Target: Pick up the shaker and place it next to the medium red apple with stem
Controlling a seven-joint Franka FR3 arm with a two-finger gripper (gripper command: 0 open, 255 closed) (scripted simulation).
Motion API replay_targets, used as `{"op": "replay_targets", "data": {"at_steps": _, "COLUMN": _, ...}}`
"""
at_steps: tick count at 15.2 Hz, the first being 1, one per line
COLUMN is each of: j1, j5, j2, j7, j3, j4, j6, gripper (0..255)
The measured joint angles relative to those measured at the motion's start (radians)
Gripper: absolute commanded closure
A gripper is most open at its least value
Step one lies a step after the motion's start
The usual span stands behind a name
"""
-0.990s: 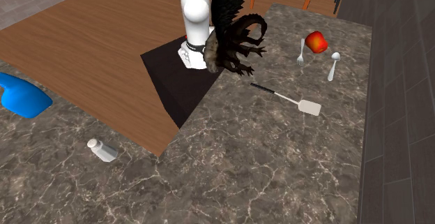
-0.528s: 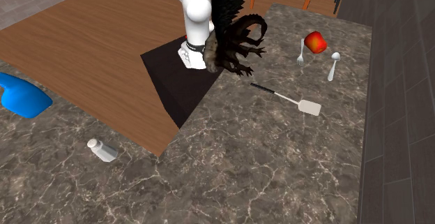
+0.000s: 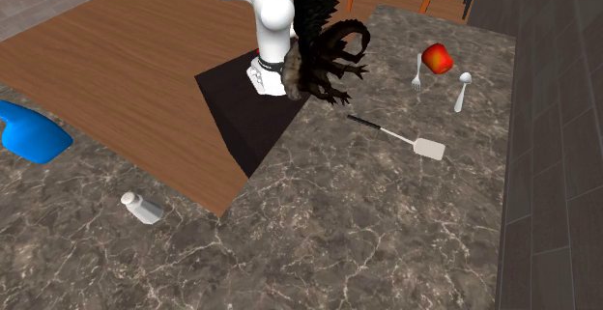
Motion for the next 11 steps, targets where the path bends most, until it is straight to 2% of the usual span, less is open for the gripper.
{"op": "replay_targets", "data": {"at_steps": 11, "j1": 0.005, "j5": -0.146, "j2": -0.12, "j7": 0.01, "j3": -0.161, "j4": 0.074, "j6": -0.192, "gripper": 255}}
